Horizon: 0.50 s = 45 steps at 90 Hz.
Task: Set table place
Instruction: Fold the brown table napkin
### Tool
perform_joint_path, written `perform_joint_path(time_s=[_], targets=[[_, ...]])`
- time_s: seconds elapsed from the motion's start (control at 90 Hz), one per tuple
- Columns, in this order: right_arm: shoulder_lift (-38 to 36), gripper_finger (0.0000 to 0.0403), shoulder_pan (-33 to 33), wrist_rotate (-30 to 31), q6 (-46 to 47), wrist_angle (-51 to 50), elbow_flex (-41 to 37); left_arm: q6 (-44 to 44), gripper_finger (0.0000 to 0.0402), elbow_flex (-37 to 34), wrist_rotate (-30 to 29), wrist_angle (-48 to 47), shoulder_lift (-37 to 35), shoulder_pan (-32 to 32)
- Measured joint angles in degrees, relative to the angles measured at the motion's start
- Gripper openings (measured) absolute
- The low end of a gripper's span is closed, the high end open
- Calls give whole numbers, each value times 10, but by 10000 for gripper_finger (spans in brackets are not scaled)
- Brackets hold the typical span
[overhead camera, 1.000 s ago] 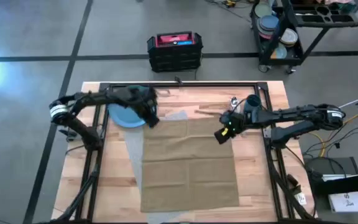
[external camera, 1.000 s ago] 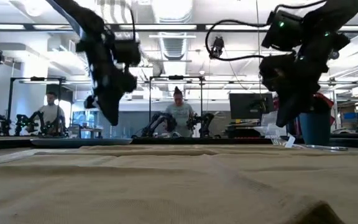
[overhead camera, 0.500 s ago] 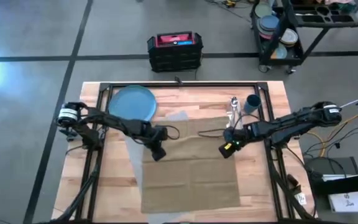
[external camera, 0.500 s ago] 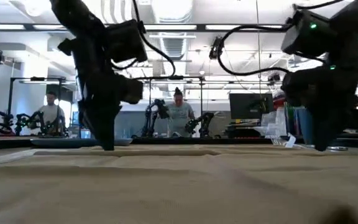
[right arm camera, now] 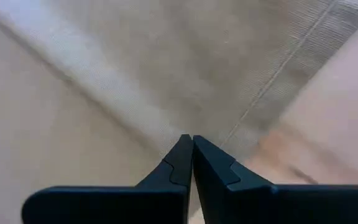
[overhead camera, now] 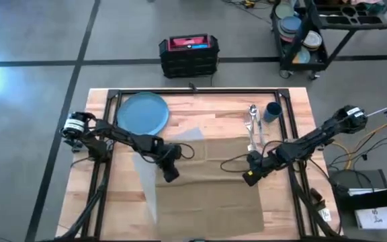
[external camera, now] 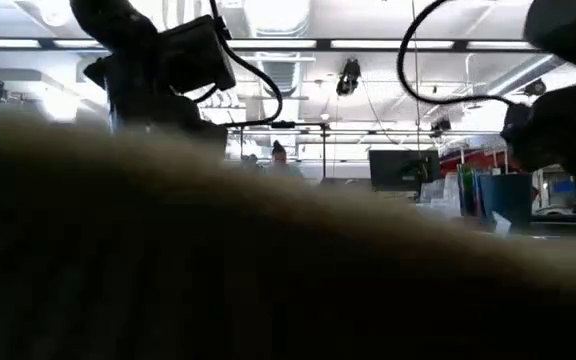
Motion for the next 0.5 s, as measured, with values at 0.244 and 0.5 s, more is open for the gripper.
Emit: perform_joint_path(time_s=[0.244,0.5], targets=[[-40,0,-11,76,-8,-21,26,56,0,2,-31,-35,-111,43],[-65,0,-49,99,-14,-90,27,152,9,2,-107,-122,-179,197]])
